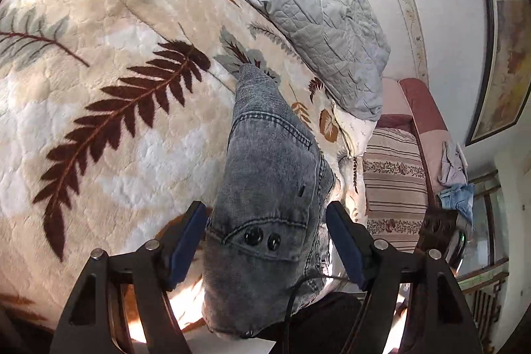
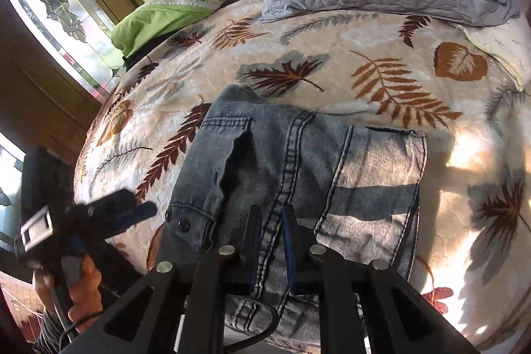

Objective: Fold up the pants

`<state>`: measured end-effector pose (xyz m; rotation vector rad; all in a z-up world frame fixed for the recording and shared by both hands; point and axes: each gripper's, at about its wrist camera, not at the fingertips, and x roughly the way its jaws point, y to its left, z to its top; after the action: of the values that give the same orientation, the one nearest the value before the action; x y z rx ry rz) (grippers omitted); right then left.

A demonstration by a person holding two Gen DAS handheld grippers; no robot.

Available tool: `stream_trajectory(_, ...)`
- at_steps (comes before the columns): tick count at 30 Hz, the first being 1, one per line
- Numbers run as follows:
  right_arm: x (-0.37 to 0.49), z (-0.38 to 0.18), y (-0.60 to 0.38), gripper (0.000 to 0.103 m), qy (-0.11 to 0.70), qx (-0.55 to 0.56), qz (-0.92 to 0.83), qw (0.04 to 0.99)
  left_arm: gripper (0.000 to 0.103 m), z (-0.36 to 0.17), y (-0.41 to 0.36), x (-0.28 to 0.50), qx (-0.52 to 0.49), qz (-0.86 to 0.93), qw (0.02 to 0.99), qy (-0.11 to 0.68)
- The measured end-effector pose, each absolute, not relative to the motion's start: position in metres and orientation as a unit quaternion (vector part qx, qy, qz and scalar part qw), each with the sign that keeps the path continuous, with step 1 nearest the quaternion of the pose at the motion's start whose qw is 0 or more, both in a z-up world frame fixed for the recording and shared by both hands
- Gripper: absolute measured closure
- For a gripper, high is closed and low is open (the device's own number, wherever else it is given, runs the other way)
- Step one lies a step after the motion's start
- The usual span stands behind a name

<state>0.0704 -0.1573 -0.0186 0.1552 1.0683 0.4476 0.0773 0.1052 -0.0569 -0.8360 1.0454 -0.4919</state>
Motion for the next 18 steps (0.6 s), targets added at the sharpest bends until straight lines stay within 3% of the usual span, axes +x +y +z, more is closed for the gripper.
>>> stream_trajectory(4,0.046,-0.028,-0.179,0.088,0.495,0.081,0.203,0.841,0.028,-0.078,0.093,0.106,-0.411,-0.241,0.717,0.508)
stream_trajectory(6,0.042,-0.038,-0.194,0.088,0.497,0.1,0.2,0.838,0.034,-0.089,0.094,0.114,-0.448,-0.237,0.697,0.507)
stream_trajectory(7,0.041,-0.047,-0.201,0.087,0.507,0.113,0.199,0.831,0.062,-0.093,0.093,0.118,-0.451,-0.234,0.694,0.51)
stream_trajectory(8,0.042,-0.059,-0.205,0.087,0.523,0.121,0.197,0.82,0.079,-0.093,0.089,0.12,-0.43,-0.227,0.703,0.519)
stream_trajectory(14,0.038,-0.085,-0.233,0.087,0.505,0.215,0.22,0.806,0.089,-0.054,0.054,0.108,-0.213,-0.181,0.817,0.504)
stream_trajectory(18,0.035,-0.079,-0.223,0.087,0.5,0.17,0.215,0.822,0.088,-0.052,0.037,0.104,-0.121,-0.164,0.848,0.49)
